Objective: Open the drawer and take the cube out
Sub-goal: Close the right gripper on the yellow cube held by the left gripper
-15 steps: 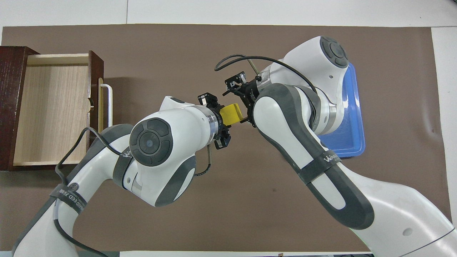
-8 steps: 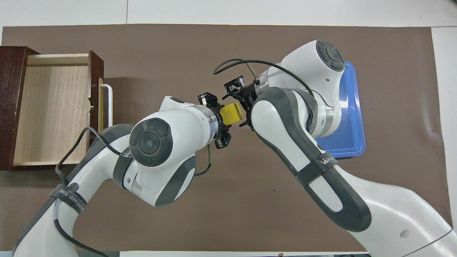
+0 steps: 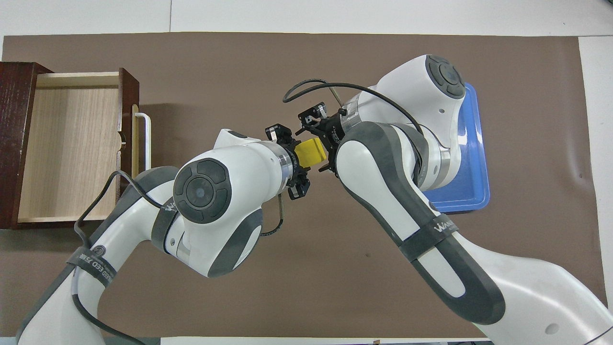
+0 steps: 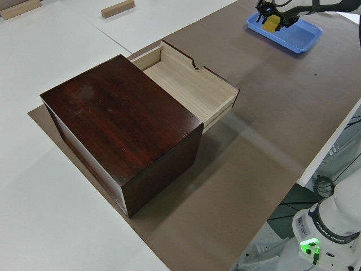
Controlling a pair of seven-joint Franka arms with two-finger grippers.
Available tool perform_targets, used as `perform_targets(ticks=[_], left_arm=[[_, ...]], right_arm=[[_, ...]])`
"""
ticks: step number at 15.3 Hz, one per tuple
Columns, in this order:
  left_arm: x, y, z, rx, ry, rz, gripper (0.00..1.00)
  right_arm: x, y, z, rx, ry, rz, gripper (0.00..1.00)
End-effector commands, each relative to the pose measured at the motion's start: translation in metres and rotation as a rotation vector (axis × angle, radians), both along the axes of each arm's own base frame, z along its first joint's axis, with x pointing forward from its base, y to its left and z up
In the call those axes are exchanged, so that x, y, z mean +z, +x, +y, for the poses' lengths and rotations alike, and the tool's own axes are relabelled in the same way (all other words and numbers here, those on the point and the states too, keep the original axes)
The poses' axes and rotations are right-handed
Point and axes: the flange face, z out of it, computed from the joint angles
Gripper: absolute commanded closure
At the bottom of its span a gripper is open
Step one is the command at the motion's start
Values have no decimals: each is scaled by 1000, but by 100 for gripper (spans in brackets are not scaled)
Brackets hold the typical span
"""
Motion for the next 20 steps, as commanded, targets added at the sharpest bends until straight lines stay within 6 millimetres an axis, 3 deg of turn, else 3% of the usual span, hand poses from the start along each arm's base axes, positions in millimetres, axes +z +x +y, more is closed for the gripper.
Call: perform_targets(ticks=[1,6,7,9,12,14,16,17,18,20], left_arm=[[-1,-2,1,18,-20,0,100],[-2,-2,1,18,-19,1,100],[-2,-2,1,18,-19,1,100],[-3,-3,1,16,-17,2,100],[-2,-2,2,18,-18,0,100],[-2,-1,3,18,-18,0,95],[-2,-1,3,14,-16,0,69],[-2,0,4,14,-13,1,40],[0,2,5,12,-8,0,0],[5,7,14,1,48,15,0]], right_arm=[[7,-7,-10,-7,-20,6,16],[7,-7,-13,-5,-21,11,35],[7,-7,-13,-4,-21,12,46],[6,-5,-16,-12,-23,16,100],[7,-6,-17,-12,-25,25,100],[9,-5,-19,-11,-23,24,100],[11,-1,-24,-17,-21,20,100],[12,-2,-24,-13,-20,18,100],[13,-1,-24,-15,-20,17,100],[15,1,-29,-21,-18,13,100]])
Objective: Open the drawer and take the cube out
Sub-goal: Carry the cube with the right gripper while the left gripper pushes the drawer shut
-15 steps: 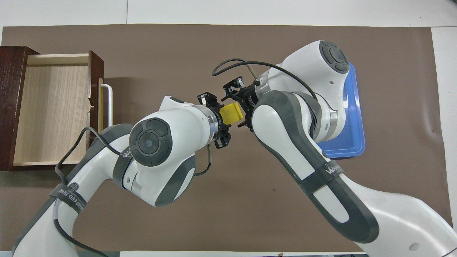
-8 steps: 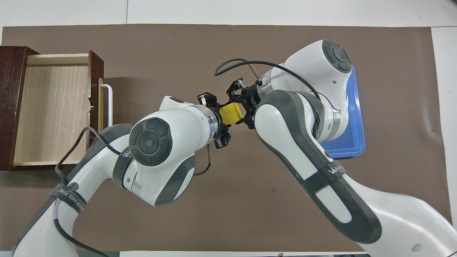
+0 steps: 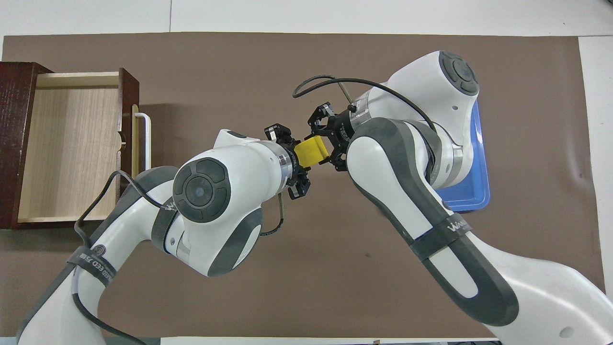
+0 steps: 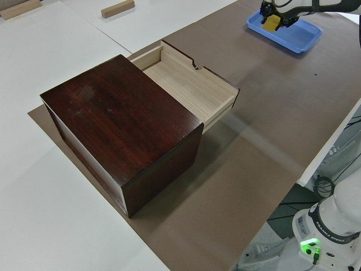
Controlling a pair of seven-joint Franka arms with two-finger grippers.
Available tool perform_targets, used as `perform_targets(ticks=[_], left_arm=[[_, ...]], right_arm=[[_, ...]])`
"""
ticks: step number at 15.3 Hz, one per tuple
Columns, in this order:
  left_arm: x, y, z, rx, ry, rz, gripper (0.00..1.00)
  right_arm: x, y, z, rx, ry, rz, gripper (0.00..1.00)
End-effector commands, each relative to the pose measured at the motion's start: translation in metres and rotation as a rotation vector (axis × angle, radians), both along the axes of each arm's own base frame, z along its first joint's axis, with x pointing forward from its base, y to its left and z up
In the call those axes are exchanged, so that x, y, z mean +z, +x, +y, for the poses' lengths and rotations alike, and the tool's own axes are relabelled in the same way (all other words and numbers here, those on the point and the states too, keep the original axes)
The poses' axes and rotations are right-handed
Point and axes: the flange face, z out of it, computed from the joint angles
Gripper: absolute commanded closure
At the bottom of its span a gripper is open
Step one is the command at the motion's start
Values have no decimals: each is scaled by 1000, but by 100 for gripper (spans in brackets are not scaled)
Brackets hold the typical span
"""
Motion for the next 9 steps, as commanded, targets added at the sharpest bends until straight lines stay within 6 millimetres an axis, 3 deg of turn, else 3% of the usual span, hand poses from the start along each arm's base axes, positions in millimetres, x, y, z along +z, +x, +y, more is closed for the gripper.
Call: perform_targets(ticks=[1,4,7,9], left_arm=[[5,13,26,-12,105,22,0],[-1,41,82,-39,226,45,0],[-12,68,155,-132,299,85,0],[-22,78,197,-203,330,92,0]], right_arm=[[8,-1,-13,8,-13,2,100],[11,2,-20,2,-11,3,100],[13,8,-40,25,-6,15,100],[14,17,-68,12,3,22,100]])
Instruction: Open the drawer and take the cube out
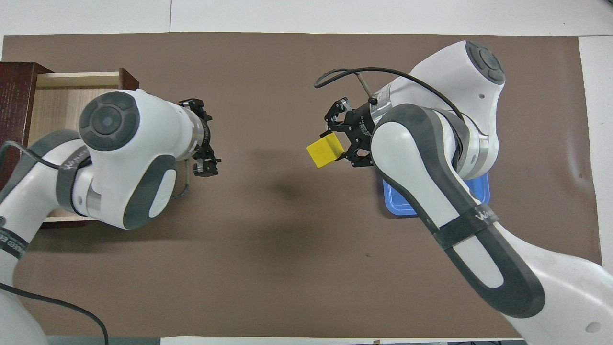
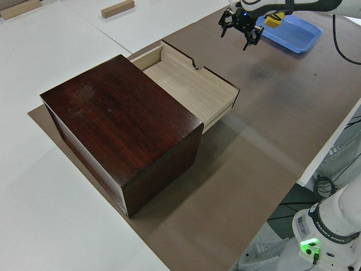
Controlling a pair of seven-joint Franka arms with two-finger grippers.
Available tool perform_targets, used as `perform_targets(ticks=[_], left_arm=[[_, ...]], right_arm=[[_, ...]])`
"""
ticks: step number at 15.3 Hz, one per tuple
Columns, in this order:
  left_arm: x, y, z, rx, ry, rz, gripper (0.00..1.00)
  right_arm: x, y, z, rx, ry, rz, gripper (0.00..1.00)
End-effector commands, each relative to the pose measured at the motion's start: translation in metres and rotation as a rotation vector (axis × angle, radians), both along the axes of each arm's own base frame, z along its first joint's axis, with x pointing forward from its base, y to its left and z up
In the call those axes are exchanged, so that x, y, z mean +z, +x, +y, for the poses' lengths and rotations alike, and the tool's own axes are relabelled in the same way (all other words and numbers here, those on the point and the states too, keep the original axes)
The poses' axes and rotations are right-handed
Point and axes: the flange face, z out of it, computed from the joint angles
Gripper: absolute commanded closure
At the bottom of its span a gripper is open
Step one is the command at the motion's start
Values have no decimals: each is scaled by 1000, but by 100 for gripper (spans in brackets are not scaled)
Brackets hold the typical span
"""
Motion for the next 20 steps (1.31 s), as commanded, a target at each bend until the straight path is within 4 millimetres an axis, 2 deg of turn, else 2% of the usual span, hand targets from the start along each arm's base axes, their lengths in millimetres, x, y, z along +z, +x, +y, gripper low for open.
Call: perform_targets(ticks=[1,4,5,7,10,13,16,18,20], left_arm=[[-11,2,44,-119,57,27,0],[-14,17,94,-217,134,15,0],[-14,19,104,-267,162,16,0],[-14,23,125,-335,233,23,0],[-14,29,164,-310,295,29,0],[-13,33,218,-353,330,49,0],[-11,34,257,-387,340,56,0],[-11,33,273,-403,344,62,0],[-11,32,290,-388,345,67,0]], right_arm=[[11,15,-53,-8,15,-2,100],[2,28,-144,-55,83,34,100],[-1,27,-165,-55,92,46,100],[-20,25,-205,-89,100,75,100],[-56,26,-241,-118,112,104,100],[-91,12,-245,-129,175,148,100],[-129,-8,-247,-99,178,157,100],[-149,-20,-244,-119,189,165,100],[-156,-26,-242,-156,214,174,100]])
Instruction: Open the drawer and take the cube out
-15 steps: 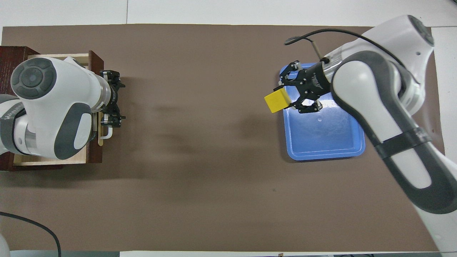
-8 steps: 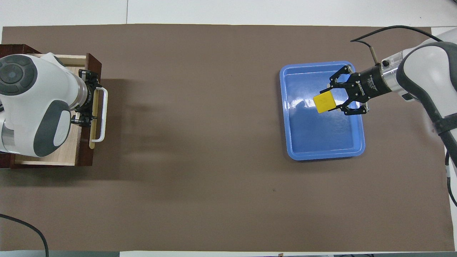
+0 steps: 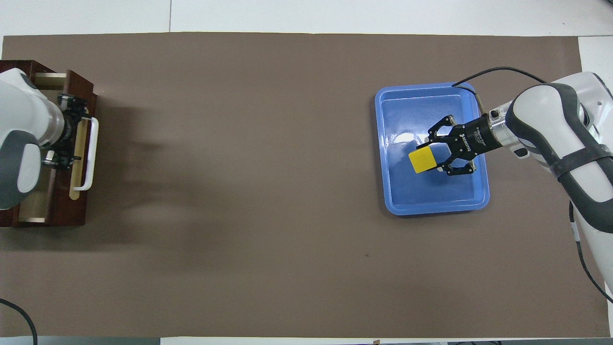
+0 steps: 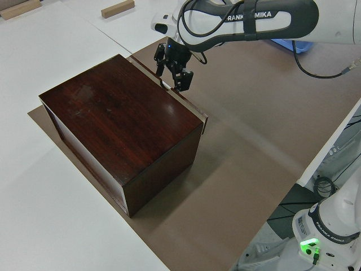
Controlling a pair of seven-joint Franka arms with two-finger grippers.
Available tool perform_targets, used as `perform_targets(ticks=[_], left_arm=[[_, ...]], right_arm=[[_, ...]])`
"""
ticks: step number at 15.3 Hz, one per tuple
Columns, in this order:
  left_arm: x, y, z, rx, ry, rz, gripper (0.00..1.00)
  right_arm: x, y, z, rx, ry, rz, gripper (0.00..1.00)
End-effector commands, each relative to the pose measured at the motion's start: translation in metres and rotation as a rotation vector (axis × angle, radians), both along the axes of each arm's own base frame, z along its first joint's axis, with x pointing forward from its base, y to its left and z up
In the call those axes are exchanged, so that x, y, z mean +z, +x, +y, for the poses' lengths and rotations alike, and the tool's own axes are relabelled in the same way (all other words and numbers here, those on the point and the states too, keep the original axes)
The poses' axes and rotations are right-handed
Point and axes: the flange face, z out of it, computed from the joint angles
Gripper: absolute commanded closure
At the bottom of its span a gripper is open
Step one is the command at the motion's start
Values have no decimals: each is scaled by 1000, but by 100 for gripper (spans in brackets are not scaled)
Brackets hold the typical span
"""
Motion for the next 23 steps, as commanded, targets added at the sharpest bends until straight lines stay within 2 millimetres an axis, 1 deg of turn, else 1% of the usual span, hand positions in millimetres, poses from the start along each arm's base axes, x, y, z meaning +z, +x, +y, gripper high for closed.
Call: perform_targets(ticks=[1,3,5,6,7,8,9,10,12,14,15,16,17,19,20,22,23], left_arm=[[0,-2,19,-23,30,3,0],[0,-2,18,-80,35,17,0],[-1,-4,7,-130,30,42,0],[-2,-6,-5,-153,31,66,0],[1,-5,-27,-189,34,72,0],[10,-7,-37,-203,37,93,0],[21,-12,-44,-234,34,149,0],[37,-15,-52,-328,-9,203,0],[83,-31,-56,-541,-94,250,0],[112,-47,-56,-708,-107,301,0],[117,-53,-55,-771,-117,341,0],[123,-59,-59,-836,-123,373,0],[124,-63,-64,-932,-127,397,0],[120,-63,-69,-1113,-135,408,0],[118,-61,-78,-1161,-148,414,0],[108,-56,-86,-1181,-171,428,0],[107,-54,-89,-1186,-177,426,0]], right_arm=[[-4,-14,4,-44,46,-4,100],[-11,-21,6,-77,69,17,100],[-16,-26,6,-96,61,23,100],[-20,-30,5,-104,54,29,100],[-23,-32,6,-118,48,37,100],[-26,-34,6,-146,38,52,100],[-26,-33,6,-168,32,66,100],[-26,-33,6,-188,26,82,100],[-26,-33,6,-213,20,104,100],[-26,-32,6,-229,15,109,100],[-25,-32,8,-234,10,108,100],[-26,-32,14,-232,4,112,7],[-25,-31,16,-236,1,115,0],[-23,-29,16,-248,-1,123,0],[-23,-29,15,-250,0,123,0],[-17,-24,17,-248,3,115,0],[-15,-22,17,-248,4,115,0]])
